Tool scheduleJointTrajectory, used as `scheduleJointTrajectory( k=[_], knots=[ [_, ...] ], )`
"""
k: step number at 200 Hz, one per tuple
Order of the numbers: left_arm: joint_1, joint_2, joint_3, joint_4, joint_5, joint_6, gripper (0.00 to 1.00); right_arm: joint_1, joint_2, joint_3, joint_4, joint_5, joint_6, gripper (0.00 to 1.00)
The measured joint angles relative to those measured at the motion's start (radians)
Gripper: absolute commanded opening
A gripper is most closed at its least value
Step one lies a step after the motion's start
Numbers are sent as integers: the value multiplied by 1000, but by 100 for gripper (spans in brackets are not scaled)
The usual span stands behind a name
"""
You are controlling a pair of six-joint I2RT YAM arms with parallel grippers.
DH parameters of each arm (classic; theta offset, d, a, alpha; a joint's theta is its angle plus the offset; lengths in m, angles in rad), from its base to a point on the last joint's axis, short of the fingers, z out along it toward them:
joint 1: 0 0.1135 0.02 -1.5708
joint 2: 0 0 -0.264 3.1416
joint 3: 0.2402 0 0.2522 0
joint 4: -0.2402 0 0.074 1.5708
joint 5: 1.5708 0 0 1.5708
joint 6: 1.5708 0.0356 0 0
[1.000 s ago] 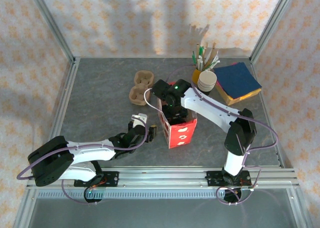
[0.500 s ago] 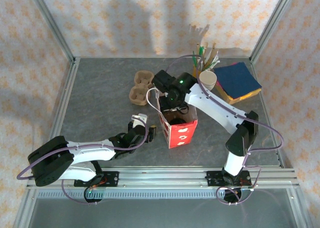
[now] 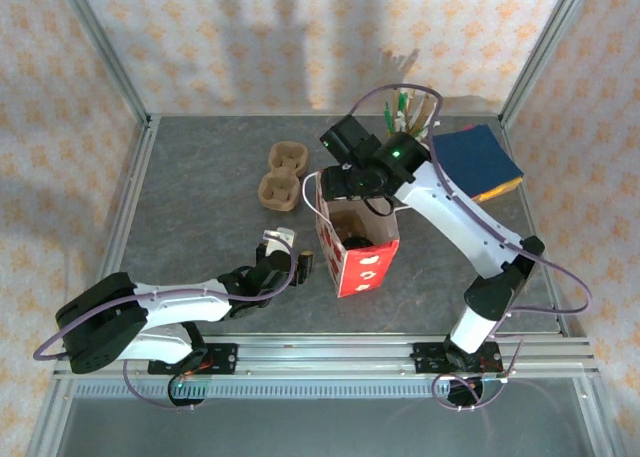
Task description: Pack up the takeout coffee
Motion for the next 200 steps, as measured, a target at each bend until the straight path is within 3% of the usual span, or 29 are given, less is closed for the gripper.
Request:
scheduleJointTrajectory(
  k=[71,200],
  knots=[
    [0,-10,17,-18,-21,0,81,-93,-100,0,138,-25,-3,67],
    [0,-84,34,-76,-46,0,81,-143,-156,0,290,-49,-31,70]
  ],
)
